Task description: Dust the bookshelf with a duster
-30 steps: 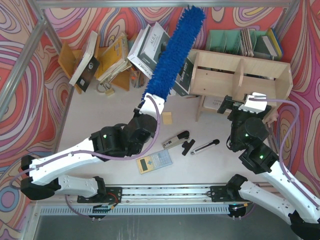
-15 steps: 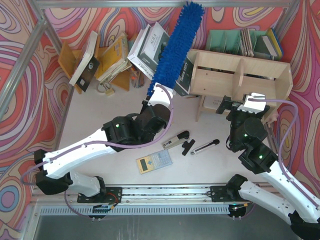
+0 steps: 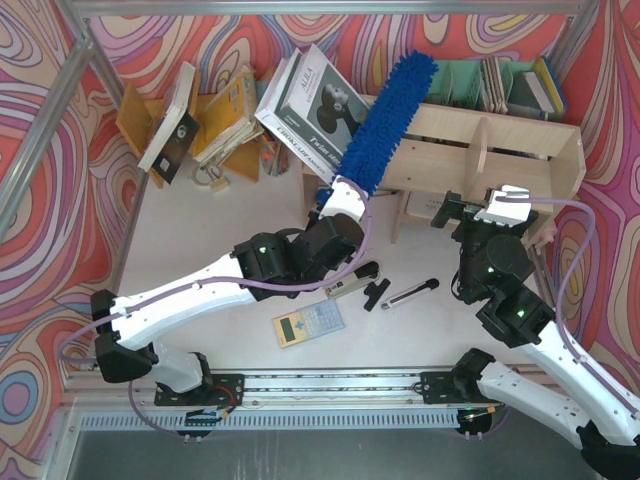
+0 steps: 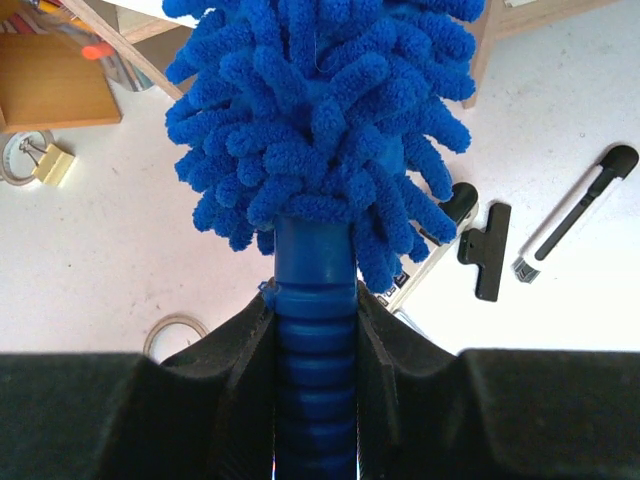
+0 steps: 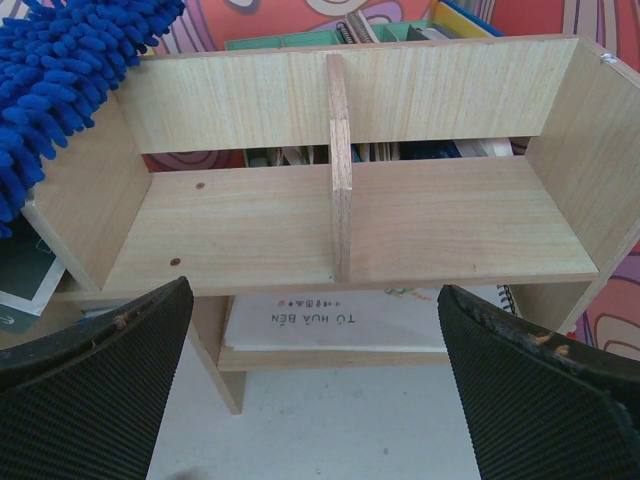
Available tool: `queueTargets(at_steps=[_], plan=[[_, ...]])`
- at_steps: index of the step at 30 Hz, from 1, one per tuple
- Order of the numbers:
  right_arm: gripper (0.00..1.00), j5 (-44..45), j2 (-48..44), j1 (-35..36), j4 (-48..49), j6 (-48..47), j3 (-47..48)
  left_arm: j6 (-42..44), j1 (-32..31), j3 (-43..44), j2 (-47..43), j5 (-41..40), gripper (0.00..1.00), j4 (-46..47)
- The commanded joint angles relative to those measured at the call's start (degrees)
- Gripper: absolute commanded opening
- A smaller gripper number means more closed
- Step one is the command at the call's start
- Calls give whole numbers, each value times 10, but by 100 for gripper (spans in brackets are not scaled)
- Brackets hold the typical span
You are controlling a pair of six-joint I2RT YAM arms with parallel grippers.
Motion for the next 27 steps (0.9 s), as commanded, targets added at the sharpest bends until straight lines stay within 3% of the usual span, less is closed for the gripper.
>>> queueTargets(at_steps=[1, 7, 18, 27], plan=[[98, 0, 3, -4, 5, 4, 1, 4, 3, -4, -23, -24, 0, 19], [98, -2, 4, -4, 1, 9, 1, 58, 2, -48, -100, -74, 0, 69], [98, -2, 5, -4, -3, 11, 2, 55, 3, -121, -182, -82, 0, 104], [98, -2, 7, -4, -3, 12, 2, 104, 3, -185, -304, -82, 0, 167]])
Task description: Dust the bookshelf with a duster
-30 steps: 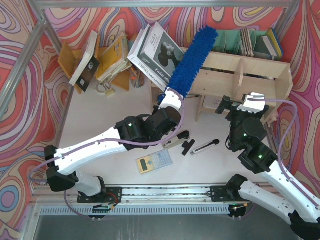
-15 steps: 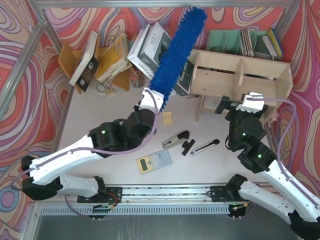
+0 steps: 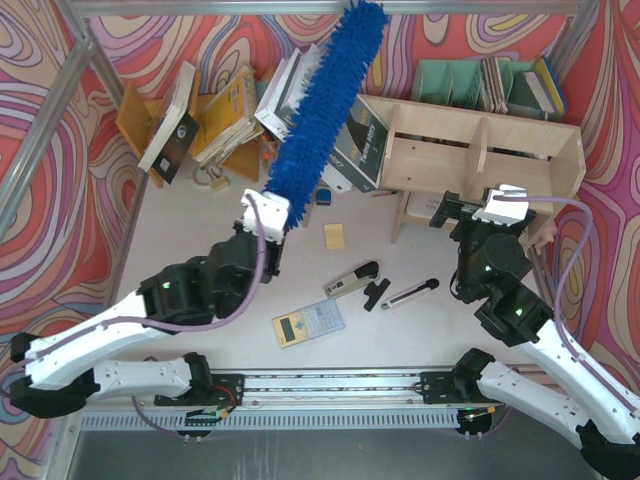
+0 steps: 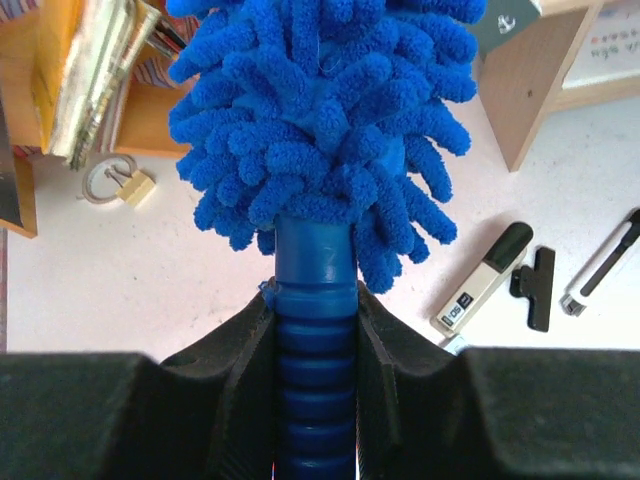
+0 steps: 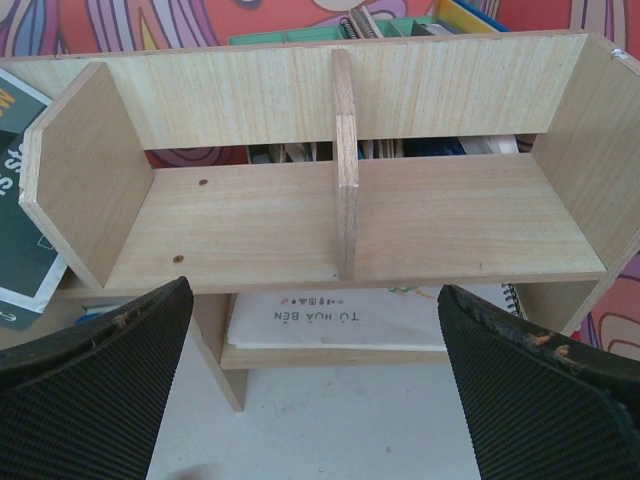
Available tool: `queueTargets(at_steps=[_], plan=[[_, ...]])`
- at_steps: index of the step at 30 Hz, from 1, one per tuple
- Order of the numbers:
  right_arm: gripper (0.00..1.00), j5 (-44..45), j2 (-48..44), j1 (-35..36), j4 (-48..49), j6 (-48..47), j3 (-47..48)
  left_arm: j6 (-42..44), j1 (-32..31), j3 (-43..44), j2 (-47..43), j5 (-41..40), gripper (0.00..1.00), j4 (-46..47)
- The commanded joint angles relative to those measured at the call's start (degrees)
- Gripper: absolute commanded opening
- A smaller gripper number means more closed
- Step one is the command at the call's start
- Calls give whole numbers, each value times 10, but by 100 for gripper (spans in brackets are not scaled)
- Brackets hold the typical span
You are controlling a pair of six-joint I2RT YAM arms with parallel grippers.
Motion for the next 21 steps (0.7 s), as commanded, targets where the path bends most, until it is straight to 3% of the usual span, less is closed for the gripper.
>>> queueTargets(at_steps=[1, 11, 21], plan=[[98, 0, 2, -4, -1, 8, 2, 33, 3, -13, -73, -24, 0, 74], [98, 0, 3, -4, -4, 9, 2, 60, 2, 9, -103, -97, 0, 40], [98, 0, 8, -4, -5, 9, 4, 1, 22, 19, -79, -133, 0, -41]])
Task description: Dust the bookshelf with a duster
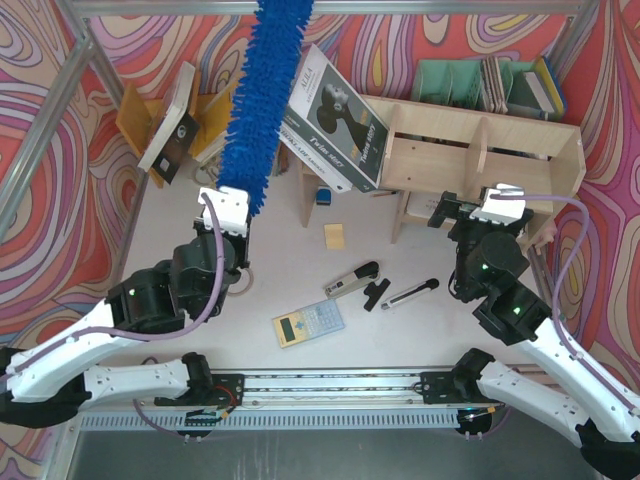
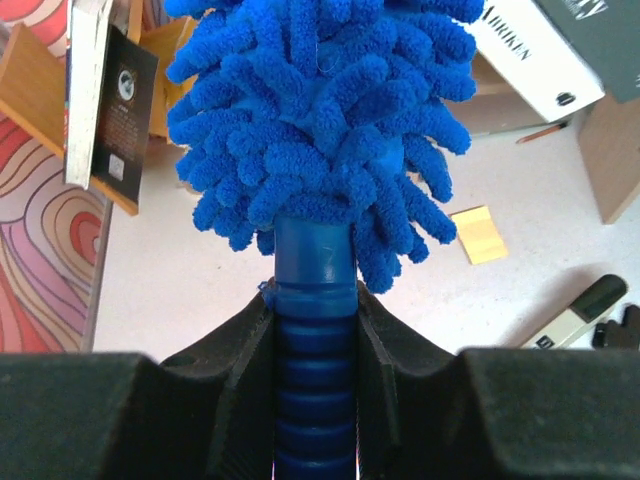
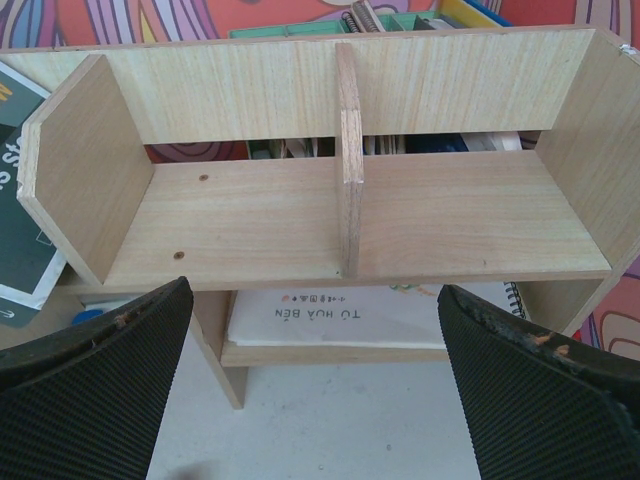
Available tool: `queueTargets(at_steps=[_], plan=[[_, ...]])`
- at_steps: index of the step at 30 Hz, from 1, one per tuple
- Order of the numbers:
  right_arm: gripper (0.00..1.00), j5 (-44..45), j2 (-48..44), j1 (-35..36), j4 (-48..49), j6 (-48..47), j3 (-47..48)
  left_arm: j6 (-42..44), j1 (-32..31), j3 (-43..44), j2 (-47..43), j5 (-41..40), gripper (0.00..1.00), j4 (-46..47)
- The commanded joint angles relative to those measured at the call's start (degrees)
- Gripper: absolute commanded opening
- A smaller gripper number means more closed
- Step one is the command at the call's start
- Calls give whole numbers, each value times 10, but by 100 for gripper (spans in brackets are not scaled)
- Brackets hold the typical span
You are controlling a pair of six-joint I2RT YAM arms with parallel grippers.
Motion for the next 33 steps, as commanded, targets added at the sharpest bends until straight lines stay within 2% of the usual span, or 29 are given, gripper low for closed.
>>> queueTargets(at_steps=[1, 9, 20, 27, 33], plan=[[98, 0, 2, -4, -3, 5, 4, -43, 21, 18, 1, -32, 0, -38], [98, 2, 7, -4, -5, 4, 8, -96, 92, 16, -13, 8, 0, -101], [98, 6, 5, -4, -2, 2, 5, -120, 152, 20, -22, 33, 0, -133], [98, 4, 5, -4, -2, 2, 4, -144, 200, 6, -16, 98, 0, -148], [98, 4, 8, -4, 0, 2, 3, -149, 216, -8, -12, 125, 0, -141]])
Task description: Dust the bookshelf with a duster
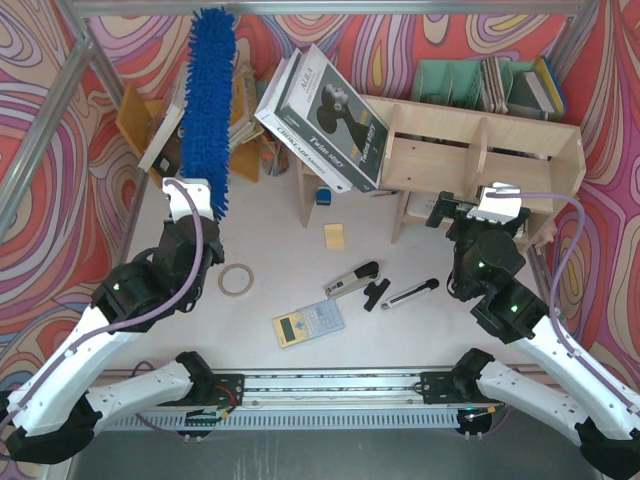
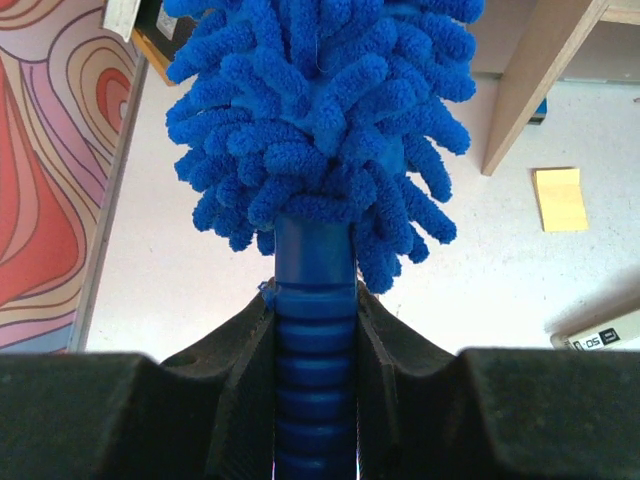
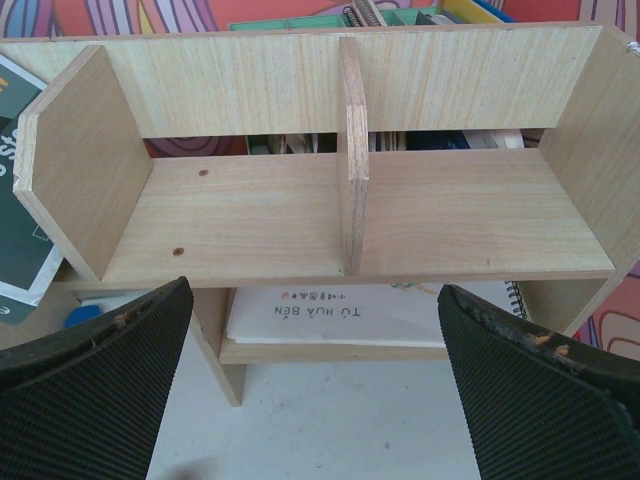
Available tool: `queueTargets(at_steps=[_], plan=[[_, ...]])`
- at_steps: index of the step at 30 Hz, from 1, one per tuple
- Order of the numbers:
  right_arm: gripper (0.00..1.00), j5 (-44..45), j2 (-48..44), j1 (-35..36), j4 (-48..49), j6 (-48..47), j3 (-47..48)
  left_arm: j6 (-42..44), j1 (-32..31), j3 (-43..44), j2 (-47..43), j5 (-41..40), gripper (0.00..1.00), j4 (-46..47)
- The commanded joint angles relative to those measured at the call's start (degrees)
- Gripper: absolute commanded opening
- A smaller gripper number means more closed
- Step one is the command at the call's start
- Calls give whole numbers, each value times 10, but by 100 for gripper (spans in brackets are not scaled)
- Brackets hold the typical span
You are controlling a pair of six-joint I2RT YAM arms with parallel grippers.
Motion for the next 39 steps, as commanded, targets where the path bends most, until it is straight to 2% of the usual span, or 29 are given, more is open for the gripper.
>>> queueTargets(at_steps=[1, 15, 39], plan=[[98, 4, 0, -4, 0, 2, 3, -13, 14, -11, 2, 25, 0, 16], [98, 4, 0, -4, 0, 2, 3, -23, 53, -41, 16, 85, 0, 32], [98, 4, 3, -4, -5, 5, 10, -16, 59, -65, 28, 156, 0, 52]])
